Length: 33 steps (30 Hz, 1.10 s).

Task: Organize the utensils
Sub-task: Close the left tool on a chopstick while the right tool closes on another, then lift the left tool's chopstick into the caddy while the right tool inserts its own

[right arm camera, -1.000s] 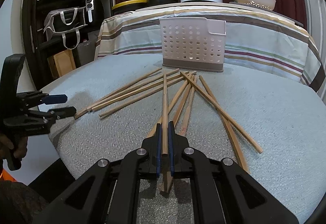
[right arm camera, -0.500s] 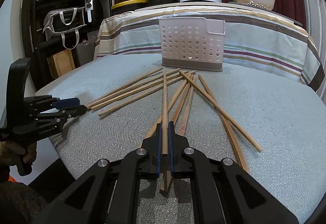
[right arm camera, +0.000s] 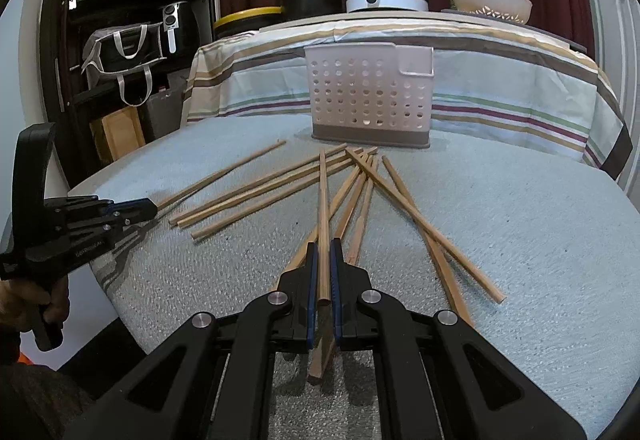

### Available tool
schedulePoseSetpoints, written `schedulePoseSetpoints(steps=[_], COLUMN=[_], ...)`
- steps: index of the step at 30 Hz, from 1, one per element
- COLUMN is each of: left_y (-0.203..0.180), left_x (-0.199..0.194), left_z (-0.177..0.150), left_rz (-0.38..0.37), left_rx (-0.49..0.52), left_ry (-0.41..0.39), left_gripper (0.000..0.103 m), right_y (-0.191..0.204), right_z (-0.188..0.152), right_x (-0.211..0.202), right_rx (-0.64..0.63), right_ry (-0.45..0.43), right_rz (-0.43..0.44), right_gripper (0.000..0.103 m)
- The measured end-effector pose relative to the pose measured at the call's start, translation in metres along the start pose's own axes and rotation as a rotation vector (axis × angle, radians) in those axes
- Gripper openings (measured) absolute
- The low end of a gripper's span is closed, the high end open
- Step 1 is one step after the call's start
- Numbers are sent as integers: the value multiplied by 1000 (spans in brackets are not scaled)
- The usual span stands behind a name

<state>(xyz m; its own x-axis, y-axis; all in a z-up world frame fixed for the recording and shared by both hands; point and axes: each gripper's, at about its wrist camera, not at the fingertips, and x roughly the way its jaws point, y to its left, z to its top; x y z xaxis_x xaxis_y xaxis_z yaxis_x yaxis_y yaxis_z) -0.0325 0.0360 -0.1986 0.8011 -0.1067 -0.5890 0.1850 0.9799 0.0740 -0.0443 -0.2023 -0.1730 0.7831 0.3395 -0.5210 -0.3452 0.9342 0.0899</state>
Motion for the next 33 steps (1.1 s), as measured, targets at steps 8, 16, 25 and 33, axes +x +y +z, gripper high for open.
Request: schedulePoseSetpoints(steps=[8, 16, 25, 33], left_y=[2, 6, 17, 21], left_x=[-20, -38, -58, -60], left_z=[25, 53, 86, 116], left_rz=[31, 53, 49, 54], left_rx=[-18, -37, -80, -76], left_ry=[-56, -95, -131, -168], left_gripper=[7, 7, 7, 7], right_y=[-1, -2, -2, -4], right_z=[15, 39, 76, 107], right_x=[-15, -34, -62, -65], right_rx=[10, 21, 24, 24], right_ry=[-57, -115, -194, -226], right_rz=[-10, -15, -36, -47], right_gripper=[7, 7, 7, 7])
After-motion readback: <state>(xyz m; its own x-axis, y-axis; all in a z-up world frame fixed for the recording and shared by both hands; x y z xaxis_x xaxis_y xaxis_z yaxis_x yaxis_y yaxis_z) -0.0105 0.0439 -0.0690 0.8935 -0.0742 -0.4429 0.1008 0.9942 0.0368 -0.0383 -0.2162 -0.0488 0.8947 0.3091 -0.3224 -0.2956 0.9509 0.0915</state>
